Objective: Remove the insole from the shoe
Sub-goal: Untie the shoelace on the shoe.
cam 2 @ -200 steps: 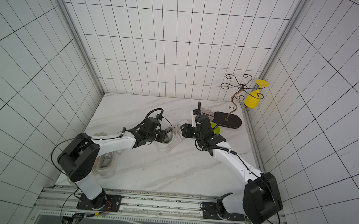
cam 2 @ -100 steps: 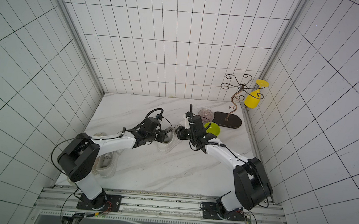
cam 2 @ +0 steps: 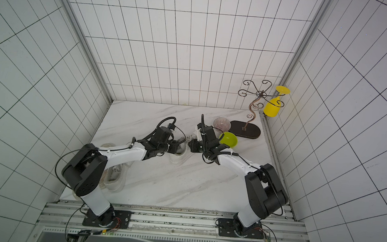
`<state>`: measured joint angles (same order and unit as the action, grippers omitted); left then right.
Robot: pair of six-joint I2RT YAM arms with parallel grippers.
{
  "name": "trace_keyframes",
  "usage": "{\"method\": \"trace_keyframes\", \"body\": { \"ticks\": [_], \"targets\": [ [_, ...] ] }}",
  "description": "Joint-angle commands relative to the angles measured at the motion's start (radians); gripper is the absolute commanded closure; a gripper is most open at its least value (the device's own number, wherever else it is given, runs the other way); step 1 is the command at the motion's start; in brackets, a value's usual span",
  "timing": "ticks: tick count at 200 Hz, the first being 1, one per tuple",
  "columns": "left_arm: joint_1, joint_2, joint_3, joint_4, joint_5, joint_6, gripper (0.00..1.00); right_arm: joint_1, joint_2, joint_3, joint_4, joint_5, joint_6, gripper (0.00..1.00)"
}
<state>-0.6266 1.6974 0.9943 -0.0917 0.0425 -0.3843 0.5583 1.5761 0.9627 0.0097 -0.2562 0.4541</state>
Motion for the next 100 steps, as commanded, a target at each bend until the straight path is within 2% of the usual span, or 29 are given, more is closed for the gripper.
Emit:
{"method": "trace_keyframes", "body": {
  "ticks": [1, 17, 40, 79, 100],
  "targets": [
    [0.006, -0.021, -0.011, -0.022, -0.024, 0.004, 1.00, 0.011, 0.015, -0.011, 0.015, -0.009, -0.010, 0.82],
    [0.005, -0.021, -0.011, -0.023, -0.028, 0.004, 1.00, 0.012, 0.015, -0.010, 0.015, -0.009, -0.012, 0.87],
    [0.005, -0.022, -0.011, -0.023, -0.028, 0.004, 1.00, 0.014, 0.013, -0.013, 0.015, -0.006, -0.015, 0.88],
    [0.008, -0.022, -0.010, -0.033, -0.052, -0.004, 1.00, 0.016, 0.000, -0.010, 0.006, 0.000, -0.017, 1.00],
    [0.024, -0.028, -0.013, -0.051, -0.089, -0.025, 1.00, 0.019, -0.033, -0.014, -0.009, 0.027, -0.018, 1.00]
  ]
}}
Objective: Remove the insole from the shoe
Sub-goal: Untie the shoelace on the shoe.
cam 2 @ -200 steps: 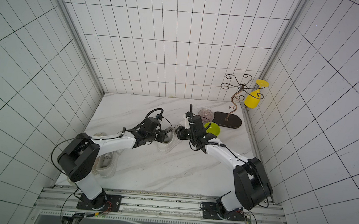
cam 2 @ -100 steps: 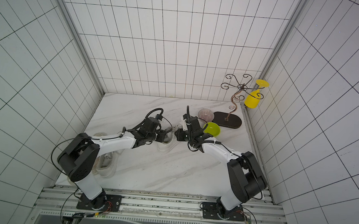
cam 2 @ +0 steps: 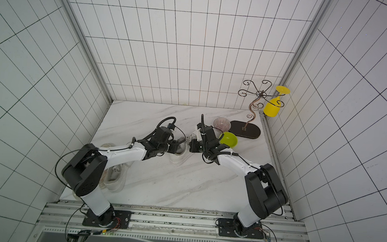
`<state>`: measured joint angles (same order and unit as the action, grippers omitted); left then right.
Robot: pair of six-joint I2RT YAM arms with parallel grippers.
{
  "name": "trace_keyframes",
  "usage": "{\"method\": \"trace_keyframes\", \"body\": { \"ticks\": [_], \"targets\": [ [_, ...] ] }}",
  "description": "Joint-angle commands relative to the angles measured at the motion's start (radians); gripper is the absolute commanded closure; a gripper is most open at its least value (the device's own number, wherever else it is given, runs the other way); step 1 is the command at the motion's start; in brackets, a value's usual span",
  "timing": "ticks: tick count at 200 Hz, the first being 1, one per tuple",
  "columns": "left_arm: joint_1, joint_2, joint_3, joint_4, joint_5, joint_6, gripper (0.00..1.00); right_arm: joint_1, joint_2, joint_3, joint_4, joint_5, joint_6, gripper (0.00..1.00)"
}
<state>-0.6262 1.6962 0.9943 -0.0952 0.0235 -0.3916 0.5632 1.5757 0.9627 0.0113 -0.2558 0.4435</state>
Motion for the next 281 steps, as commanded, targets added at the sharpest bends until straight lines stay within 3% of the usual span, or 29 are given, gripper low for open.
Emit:
{"method": "trace_keyframes", "body": {
  "ticks": [1, 81, 130, 157, 188, 208, 224, 252, 281],
  "targets": [
    [0.024, -0.027, -0.014, -0.047, -0.070, -0.021, 1.00, 0.014, -0.033, -0.014, -0.012, 0.029, -0.009, 1.00],
    [0.075, -0.057, -0.051, -0.030, -0.070, -0.054, 1.00, 0.015, -0.136, -0.048, -0.020, 0.119, 0.009, 1.00],
    [0.098, -0.054, -0.053, -0.048, -0.094, -0.073, 1.00, -0.022, -0.292, -0.095, -0.042, 0.324, 0.040, 1.00],
    [0.097, -0.062, -0.060, -0.031, -0.070, -0.067, 1.00, -0.087, -0.343, -0.119, -0.015, 0.249, 0.046, 1.00],
    [0.093, -0.075, -0.068, 0.001, -0.016, -0.040, 1.00, -0.094, -0.254, -0.098, -0.003, 0.076, 0.005, 1.00],
    [0.073, -0.074, -0.062, 0.011, 0.011, -0.001, 1.00, -0.092, -0.181, -0.088, -0.001, 0.024, -0.003, 0.78],
    [0.048, -0.071, -0.050, 0.011, 0.027, 0.035, 1.00, -0.093, -0.145, -0.100, 0.017, 0.043, -0.014, 0.67],
    [0.003, -0.063, -0.030, 0.002, 0.036, 0.088, 1.00, -0.092, -0.099, -0.091, 0.004, 0.090, -0.054, 0.61],
    [-0.007, -0.052, -0.017, -0.008, 0.056, 0.114, 1.00, -0.084, -0.074, -0.112, 0.031, 0.049, -0.081, 0.57]
  ]
}}
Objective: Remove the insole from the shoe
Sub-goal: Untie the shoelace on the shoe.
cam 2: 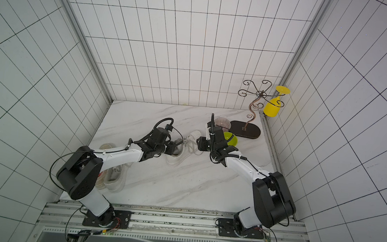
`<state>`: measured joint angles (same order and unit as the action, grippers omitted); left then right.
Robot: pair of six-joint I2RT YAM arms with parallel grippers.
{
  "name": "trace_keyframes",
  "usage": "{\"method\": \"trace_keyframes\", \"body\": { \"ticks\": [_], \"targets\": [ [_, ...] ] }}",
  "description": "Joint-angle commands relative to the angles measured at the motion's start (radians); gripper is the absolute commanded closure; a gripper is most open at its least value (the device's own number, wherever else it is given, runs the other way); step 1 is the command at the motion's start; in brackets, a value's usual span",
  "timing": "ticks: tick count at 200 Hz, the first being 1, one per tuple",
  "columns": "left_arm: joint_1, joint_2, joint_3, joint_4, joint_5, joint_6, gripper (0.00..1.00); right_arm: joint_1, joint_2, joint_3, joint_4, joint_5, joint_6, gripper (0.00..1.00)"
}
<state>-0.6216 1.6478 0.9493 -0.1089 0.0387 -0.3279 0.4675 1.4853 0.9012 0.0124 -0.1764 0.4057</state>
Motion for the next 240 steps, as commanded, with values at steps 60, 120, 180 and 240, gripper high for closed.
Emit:
{"method": "trace_keyframes", "body": {
  "ticks": [60, 120, 180, 240],
  "targets": [
    [-0.016, -0.001, 0.032, -0.002, 0.075, 0.090, 1.00, 0.041, 0.062, -0.085, 0.063, -0.019, -0.068, 0.56],
    [-0.018, 0.002, 0.035, -0.005, 0.084, 0.094, 1.00, 0.068, 0.106, -0.058, 0.074, 0.014, -0.080, 0.52],
    [-0.021, 0.004, 0.037, -0.005, 0.087, 0.093, 1.00, 0.070, 0.118, -0.033, 0.072, 0.052, -0.085, 0.63],
    [-0.027, 0.006, 0.042, -0.009, 0.091, 0.096, 1.00, 0.072, 0.125, -0.006, 0.086, 0.029, -0.099, 0.69]
  ]
}}
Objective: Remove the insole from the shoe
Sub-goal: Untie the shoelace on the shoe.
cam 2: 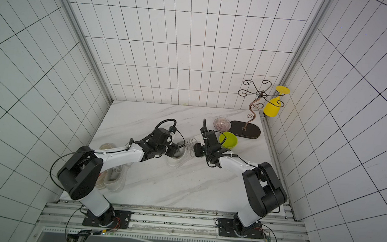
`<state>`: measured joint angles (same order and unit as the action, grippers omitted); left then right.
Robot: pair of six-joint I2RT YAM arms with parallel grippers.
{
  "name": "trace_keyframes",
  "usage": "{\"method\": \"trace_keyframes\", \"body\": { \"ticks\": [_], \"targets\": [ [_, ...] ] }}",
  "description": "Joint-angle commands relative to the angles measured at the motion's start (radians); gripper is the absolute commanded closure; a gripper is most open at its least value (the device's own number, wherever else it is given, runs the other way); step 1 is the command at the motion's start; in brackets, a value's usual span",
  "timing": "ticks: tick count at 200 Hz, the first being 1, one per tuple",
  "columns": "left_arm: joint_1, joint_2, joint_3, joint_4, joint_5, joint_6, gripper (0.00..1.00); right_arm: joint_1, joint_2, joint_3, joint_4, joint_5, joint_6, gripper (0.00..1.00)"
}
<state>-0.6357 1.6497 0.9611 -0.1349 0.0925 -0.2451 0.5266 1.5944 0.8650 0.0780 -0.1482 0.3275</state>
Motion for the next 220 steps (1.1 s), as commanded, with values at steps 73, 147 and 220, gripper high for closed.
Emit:
{"method": "trace_keyframes", "body": {
  "ticks": [73, 147, 220],
  "targets": [
    [-0.016, 0.013, 0.037, 0.010, 0.050, 0.014, 1.00, 0.019, 0.032, 0.052, 0.036, 0.022, -0.041, 0.66],
    [-0.010, 0.001, 0.031, 0.000, -0.034, -0.010, 1.00, 0.021, -0.014, 0.017, 0.048, 0.035, -0.024, 0.98],
    [0.008, 0.005, 0.030, -0.007, -0.067, -0.038, 1.00, 0.022, -0.072, -0.039, 0.041, 0.064, 0.028, 1.00]
  ]
}}
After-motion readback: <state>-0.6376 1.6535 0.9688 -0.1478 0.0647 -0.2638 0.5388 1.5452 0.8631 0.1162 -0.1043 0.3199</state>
